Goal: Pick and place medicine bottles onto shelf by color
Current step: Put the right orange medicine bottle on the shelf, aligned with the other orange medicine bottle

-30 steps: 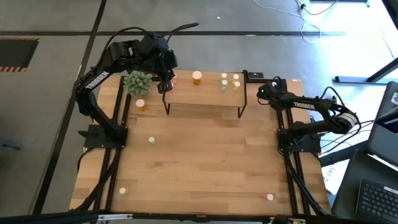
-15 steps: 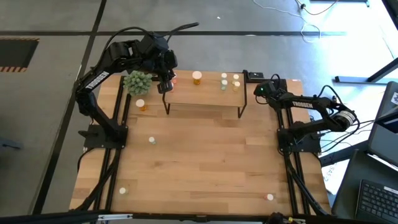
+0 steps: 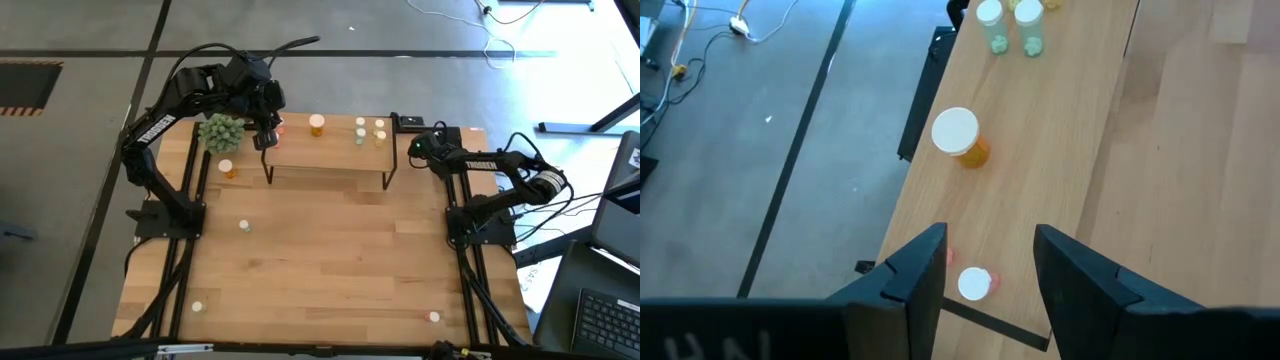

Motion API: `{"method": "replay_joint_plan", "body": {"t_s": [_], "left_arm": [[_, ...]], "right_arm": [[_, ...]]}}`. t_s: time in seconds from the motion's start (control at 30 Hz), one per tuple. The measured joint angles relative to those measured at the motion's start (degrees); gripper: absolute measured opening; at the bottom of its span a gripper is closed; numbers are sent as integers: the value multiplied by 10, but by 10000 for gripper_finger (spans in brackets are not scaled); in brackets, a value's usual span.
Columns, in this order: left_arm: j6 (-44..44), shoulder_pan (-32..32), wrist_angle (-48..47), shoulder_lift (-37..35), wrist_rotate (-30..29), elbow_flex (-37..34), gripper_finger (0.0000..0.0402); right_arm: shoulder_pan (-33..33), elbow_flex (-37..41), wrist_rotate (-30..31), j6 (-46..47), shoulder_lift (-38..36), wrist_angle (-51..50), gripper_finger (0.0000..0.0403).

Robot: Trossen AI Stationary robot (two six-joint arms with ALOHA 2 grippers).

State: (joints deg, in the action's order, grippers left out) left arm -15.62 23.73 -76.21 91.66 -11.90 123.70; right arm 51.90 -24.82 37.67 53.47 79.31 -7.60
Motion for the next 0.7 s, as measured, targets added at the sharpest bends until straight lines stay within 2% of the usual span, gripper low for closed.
{"method": "replay_joint_plan", "body": {"t_s": [0.1,0.37,0.7], "left_arm": [[0,0,0,0,0,0,147],[0,0,0,0,0,0,147],[0,0,0,0,0,0,147]], "right_arm": [[-1,0,8,2,13,22,330],[-16,0,92,22,19,51,330],[-17,0,129,78,34,83,330]]}}
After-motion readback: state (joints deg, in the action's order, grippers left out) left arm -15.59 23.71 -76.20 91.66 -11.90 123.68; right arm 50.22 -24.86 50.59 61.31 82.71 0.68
